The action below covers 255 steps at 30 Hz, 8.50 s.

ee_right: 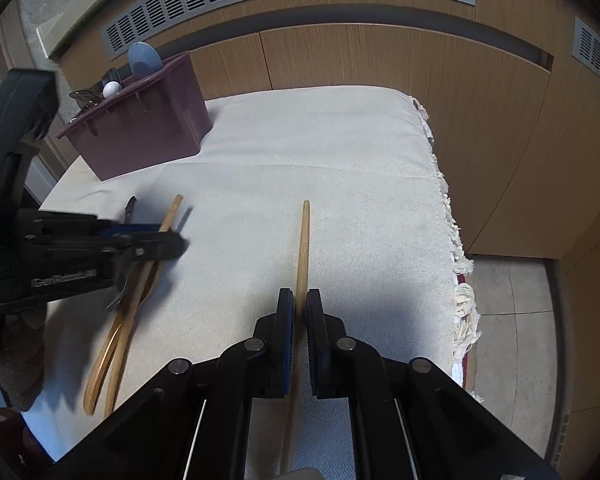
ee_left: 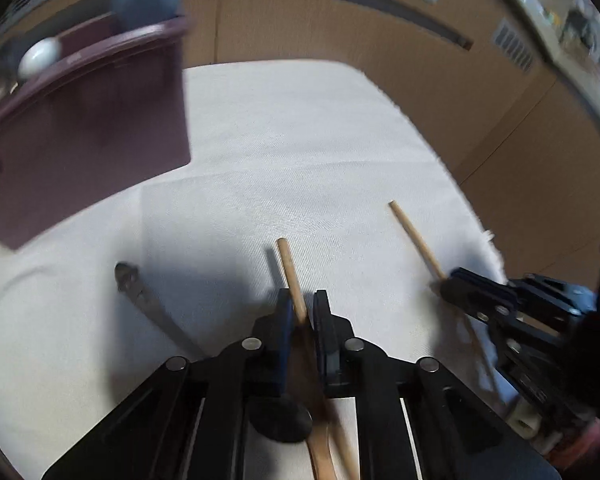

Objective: Organize utensils
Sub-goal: 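Grasp a wooden chopstick with the right tool while the left grasps another chopstick, then raise both chopsticks upright and carry them over the purple caddy, then open both tools to drop the chopsticks into the caddy, then grasp the wooden spoon by its handle with the right tool, then grasp the smiley-handle metal spoon with the left tool while the right holds the wooden spoon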

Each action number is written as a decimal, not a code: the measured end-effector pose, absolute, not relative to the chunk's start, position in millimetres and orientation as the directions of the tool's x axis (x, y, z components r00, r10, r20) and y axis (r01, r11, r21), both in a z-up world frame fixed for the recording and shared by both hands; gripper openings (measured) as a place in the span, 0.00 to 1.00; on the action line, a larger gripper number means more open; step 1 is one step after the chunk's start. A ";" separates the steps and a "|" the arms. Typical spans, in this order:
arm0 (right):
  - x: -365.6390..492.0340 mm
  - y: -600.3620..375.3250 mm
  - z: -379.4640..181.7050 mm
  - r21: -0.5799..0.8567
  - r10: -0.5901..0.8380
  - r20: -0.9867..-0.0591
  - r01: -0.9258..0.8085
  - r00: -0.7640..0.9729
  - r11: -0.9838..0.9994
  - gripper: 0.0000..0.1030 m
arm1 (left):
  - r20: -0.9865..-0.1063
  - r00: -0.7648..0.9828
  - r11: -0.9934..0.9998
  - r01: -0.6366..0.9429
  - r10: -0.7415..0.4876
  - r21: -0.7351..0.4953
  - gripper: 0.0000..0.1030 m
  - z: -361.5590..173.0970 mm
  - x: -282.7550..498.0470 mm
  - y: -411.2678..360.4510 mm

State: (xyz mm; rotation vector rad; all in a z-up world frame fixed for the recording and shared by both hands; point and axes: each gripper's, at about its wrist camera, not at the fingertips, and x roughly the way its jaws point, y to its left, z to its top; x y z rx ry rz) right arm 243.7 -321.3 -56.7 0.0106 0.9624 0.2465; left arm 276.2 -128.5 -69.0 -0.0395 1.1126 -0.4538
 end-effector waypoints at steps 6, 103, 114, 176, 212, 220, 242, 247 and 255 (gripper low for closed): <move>248.3 -314.3 -50.5 0.073 0.176 -0.815 -0.204 0.551 0.976 0.07 | -0.741 0.541 0.915 0.290 -0.398 -0.279 0.07 -26.5 238.9 -69.1; 240.9 -230.3 203.1 0.035 0.412 -0.215 -0.415 0.885 0.909 0.05 | -0.193 0.962 0.968 0.157 -0.194 -0.194 0.05 191.7 236.5 29.2; 338.2 -166.8 169.9 0.021 0.421 -0.317 -0.437 0.850 0.899 0.05 | -0.180 0.973 0.957 0.092 -0.145 -0.275 0.05 143.4 313.8 61.4; 217.0 -203.6 -54.3 0.134 0.271 -0.886 -0.351 0.376 0.927 0.02 | -0.711 0.614 0.937 0.167 -0.343 -0.308 0.27 -58.8 210.9 38.7; 226.7 -217.9 -54.9 0.317 0.355 -0.850 -0.160 0.390 0.935 0.08 | -0.819 0.448 0.931 0.228 -0.359 -0.283 0.27 -77.6 173.2 64.9; 246.2 -183.1 -59.1 0.315 0.348 -0.856 -0.150 0.381 0.937 0.14 | -0.773 0.538 0.942 0.202 -0.336 -0.269 0.27 -59.3 167.9 86.6; 289.2 -104.1 -50.7 0.420 0.561 -0.781 -0.433 0.274 0.797 0.15 | -0.758 0.605 0.968 0.102 -0.244 -0.231 0.27 -57.1 162.4 116.3; 287.7 -80.4 -55.1 0.291 0.459 -0.845 -0.482 0.275 0.826 0.15 | -0.753 0.613 0.968 0.088 -0.240 -0.237 0.27 -55.5 158.6 122.2; 278.8 -52.1 -63.7 0.174 0.411 -0.864 -0.592 0.291 0.786 0.19 | -0.761 0.598 0.967 0.115 -0.251 -0.228 0.27 -54.1 159.8 114.0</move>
